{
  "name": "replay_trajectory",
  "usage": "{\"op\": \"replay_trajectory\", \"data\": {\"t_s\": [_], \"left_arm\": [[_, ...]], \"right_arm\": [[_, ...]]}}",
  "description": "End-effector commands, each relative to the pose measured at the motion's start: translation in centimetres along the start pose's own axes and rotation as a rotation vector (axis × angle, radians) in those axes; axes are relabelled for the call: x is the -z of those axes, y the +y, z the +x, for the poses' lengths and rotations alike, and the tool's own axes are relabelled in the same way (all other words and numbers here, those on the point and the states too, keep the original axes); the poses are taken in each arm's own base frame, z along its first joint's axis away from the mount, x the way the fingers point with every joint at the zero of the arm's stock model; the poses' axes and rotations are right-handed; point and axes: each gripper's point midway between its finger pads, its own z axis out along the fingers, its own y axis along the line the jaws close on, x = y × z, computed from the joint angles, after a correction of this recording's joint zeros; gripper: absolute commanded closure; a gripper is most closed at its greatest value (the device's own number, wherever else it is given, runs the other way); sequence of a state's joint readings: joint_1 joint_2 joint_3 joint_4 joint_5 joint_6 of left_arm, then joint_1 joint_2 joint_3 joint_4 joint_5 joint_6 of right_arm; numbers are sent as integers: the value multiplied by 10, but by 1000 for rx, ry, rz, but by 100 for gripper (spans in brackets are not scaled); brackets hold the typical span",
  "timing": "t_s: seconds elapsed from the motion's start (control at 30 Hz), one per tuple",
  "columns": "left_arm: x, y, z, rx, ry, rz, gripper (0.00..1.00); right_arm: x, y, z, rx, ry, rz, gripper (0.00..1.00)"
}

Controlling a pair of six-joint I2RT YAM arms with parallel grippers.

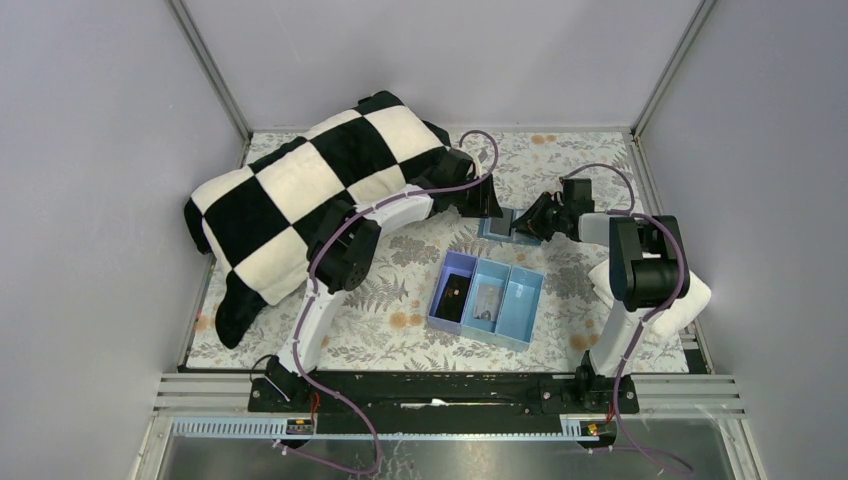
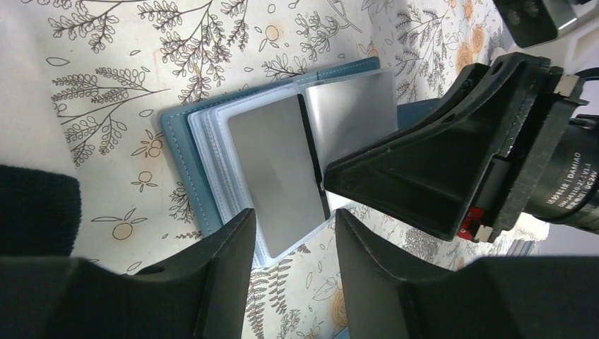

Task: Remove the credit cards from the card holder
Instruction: Remove the credit card from the card holder.

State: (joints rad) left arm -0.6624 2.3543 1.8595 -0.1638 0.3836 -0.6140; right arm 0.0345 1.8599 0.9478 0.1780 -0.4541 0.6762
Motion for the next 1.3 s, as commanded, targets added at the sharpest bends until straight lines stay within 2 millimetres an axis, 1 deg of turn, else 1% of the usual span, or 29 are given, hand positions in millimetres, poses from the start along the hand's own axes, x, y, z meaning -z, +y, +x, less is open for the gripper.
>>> {"op": "replay_trajectory", "data": {"t_s": [0.0, 0.2, 0.4, 0.63, 0.7, 0.8, 0.83, 0.9, 0.93, 1.03, 1.07, 1.13, 1.27], "left_arm": [[-6, 6, 1, -1, -11, -1, 51], [-9, 20, 5, -8, -15, -46, 53], [-15, 21, 12, -2, 9, -24, 58], [-17, 21, 18, 9, 27, -5, 59], [-18, 20, 20, 11, 33, 3, 59], [-20, 19, 22, 16, 43, 15, 59], [-20, 19, 23, 17, 46, 16, 61], [-21, 20, 25, 19, 54, 16, 74], [-21, 21, 25, 18, 54, 12, 80], [-20, 25, 27, 17, 58, 5, 94], [-21, 26, 28, 18, 60, 3, 96], [-21, 25, 28, 18, 61, 3, 97], [-21, 25, 29, 23, 64, 11, 100]], "right_arm": [[-7, 15, -7, 23, 3, -45, 69], [-11, 13, -4, 11, 15, -48, 71], [-13, 14, -5, 5, 13, -52, 73], [-14, 16, -5, 3, 19, -65, 74], [-15, 18, -4, 2, 25, -76, 76], [-16, 22, -2, -3, 33, -101, 84], [-16, 23, -1, -7, 37, -107, 87], [-16, 25, -1, -11, 39, -121, 91], [-16, 26, 0, -14, 44, -124, 91], [-14, 30, 0, -19, 51, -140, 86], [-13, 32, -1, -18, 49, -145, 85], [-13, 33, -2, -18, 44, -146, 83], [-16, 30, -3, -23, 49, -137, 74]]}}
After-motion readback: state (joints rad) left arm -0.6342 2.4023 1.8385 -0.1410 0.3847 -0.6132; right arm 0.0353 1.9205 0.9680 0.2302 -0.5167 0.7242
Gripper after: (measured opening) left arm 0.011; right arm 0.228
